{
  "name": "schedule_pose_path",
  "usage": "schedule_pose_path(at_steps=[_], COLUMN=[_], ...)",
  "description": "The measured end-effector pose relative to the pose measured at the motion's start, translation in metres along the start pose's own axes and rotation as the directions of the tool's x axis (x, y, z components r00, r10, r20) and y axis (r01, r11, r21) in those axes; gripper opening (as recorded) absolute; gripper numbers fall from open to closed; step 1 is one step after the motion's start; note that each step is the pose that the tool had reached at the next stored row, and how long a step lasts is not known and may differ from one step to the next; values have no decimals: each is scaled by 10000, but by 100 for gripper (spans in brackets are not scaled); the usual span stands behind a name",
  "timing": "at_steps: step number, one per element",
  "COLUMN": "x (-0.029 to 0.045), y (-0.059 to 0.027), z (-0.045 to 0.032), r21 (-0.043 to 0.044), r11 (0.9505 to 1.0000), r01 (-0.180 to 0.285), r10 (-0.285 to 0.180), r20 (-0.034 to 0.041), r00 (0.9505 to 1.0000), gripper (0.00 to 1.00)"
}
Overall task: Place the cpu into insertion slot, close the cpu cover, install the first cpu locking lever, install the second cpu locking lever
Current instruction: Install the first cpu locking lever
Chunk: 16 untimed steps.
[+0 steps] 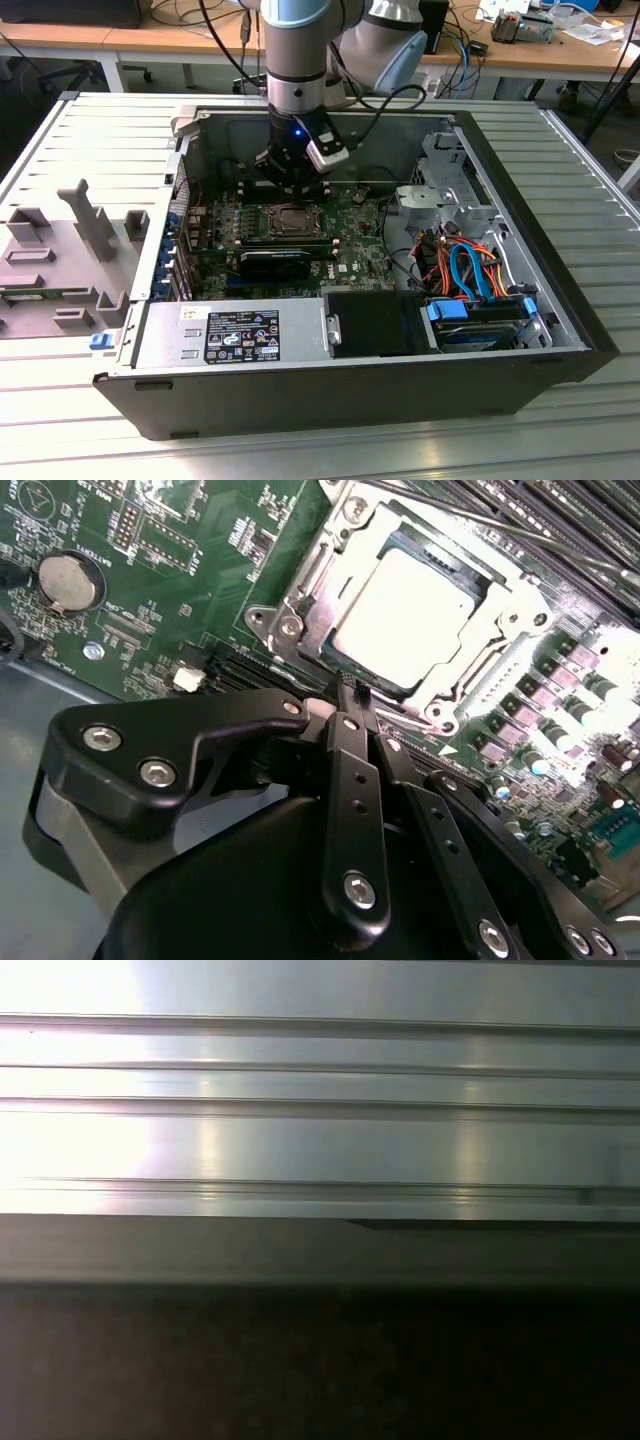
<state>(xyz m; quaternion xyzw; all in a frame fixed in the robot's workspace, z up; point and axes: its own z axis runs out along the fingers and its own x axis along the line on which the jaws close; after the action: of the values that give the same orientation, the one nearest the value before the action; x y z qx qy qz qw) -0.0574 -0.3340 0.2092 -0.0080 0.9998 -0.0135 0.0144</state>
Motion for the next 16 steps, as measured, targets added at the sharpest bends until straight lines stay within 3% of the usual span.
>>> schedule_pose_path(at_steps=[16], x=[-102], y=[1], z=[76], r21=[114], r11=[9999], r01=[5], r10=[-5], r20=[-7], r00=[10000], gripper=[11])
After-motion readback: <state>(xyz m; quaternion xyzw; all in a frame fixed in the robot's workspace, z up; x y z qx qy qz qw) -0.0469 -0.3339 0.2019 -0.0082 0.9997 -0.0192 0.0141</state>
